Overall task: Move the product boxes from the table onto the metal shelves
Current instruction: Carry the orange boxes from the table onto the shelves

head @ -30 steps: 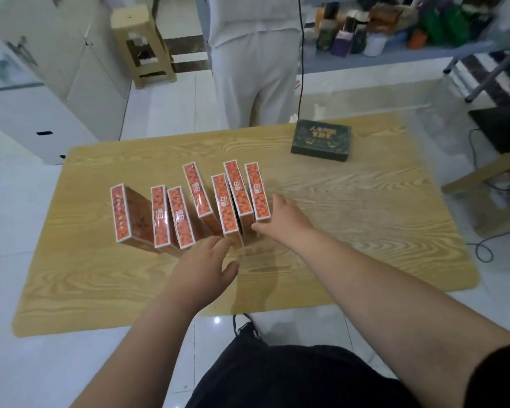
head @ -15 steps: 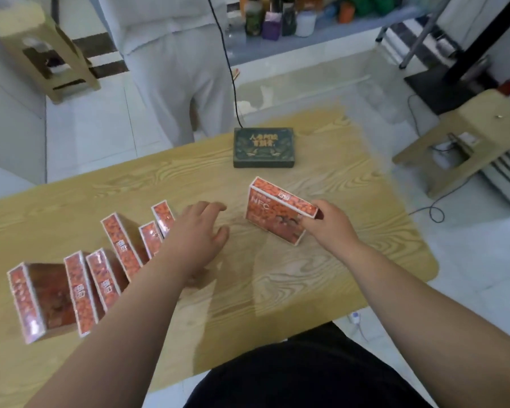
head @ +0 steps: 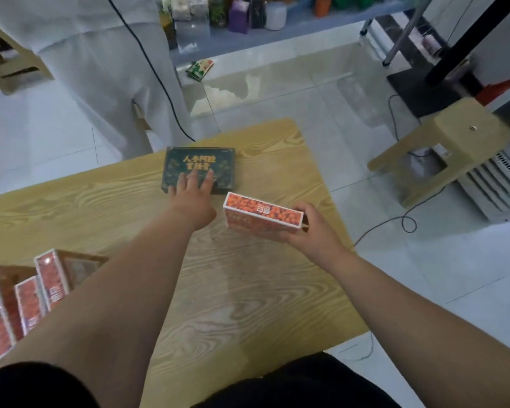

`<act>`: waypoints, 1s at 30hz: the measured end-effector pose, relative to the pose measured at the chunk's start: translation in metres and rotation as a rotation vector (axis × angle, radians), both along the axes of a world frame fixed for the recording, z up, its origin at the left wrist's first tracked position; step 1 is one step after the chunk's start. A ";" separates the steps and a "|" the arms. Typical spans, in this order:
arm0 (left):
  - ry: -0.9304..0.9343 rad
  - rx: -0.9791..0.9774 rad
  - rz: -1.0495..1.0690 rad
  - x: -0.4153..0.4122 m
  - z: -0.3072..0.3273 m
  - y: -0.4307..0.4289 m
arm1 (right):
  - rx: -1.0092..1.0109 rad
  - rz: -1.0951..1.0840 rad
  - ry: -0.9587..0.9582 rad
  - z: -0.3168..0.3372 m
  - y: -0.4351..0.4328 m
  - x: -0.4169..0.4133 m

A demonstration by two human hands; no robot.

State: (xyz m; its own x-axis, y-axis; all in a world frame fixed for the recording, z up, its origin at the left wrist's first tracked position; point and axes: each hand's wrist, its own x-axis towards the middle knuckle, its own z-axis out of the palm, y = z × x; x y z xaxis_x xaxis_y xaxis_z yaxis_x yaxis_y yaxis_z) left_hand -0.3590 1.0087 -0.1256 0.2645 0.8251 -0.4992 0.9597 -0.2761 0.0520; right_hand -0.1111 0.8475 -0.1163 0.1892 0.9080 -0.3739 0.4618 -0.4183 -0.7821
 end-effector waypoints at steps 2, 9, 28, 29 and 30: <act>0.035 -0.014 0.000 0.009 -0.010 0.011 | -0.024 0.015 0.019 -0.006 -0.002 0.002; 0.114 -0.053 0.017 0.002 -0.019 -0.005 | -0.071 -0.136 0.270 -0.020 -0.009 0.021; -0.345 0.057 0.607 -0.113 -0.020 -0.297 | -0.326 -0.239 0.201 -0.034 -0.123 -0.054; -0.414 0.026 0.765 -0.122 -0.023 -0.295 | -0.337 -0.245 0.191 -0.035 -0.131 -0.058; -0.469 -0.036 0.904 -0.130 -0.024 -0.291 | -0.350 -0.247 0.183 -0.034 -0.137 -0.061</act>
State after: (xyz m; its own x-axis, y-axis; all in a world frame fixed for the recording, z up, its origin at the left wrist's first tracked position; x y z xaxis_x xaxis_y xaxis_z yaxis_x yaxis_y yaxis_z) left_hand -0.4889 0.7177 -0.1501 -0.2754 0.7993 -0.5341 0.6890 0.5516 0.4701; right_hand -0.1721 0.7100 -0.1500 0.2864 0.6573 -0.6971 0.1824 -0.7517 -0.6338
